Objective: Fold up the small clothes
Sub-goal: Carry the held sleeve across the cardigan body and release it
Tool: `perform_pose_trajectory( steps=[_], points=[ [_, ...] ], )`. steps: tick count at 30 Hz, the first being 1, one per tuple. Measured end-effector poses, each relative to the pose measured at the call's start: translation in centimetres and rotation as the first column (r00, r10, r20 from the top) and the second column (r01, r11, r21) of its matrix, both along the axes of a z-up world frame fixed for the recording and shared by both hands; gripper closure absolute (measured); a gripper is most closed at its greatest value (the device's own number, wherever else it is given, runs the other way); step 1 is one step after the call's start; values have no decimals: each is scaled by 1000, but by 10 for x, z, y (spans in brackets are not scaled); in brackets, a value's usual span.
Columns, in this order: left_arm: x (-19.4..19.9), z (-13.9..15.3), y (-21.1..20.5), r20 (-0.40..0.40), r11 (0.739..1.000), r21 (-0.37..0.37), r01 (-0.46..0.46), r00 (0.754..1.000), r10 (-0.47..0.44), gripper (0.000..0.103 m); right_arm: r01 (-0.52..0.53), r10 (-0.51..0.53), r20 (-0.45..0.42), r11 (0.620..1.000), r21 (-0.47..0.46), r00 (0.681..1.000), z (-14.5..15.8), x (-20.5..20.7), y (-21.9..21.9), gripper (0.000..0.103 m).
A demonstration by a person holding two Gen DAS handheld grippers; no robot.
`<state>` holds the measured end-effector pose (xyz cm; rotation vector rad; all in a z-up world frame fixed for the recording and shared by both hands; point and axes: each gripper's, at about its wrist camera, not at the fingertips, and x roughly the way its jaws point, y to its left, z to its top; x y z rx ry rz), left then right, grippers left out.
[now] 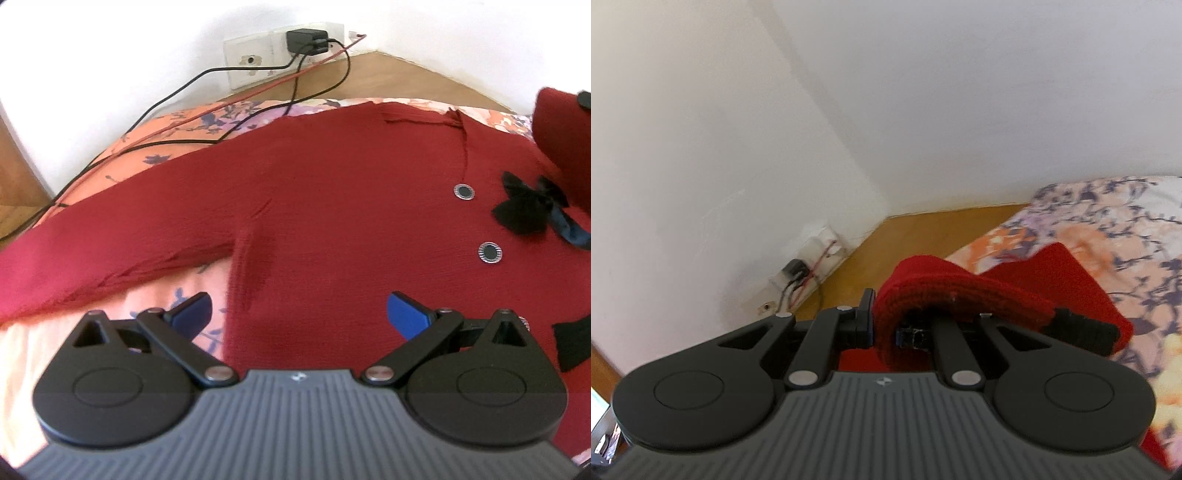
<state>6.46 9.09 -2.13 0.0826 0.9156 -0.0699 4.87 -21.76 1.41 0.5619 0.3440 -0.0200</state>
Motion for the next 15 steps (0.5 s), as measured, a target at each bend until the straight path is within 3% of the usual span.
perform_pose_trajectory(
  steps=[6, 15],
  points=[
    [4, 3, 22, 5, 999, -28, -24, 1000, 24, 0, -56, 56, -2, 998, -13, 998, -2, 22, 50, 93],
    [5, -1, 42, 1, 997, -50, -50, 999, 50, 0, -110, 110, -107, 994, 0, 988, -51, 57, 104, 93]
  ],
)
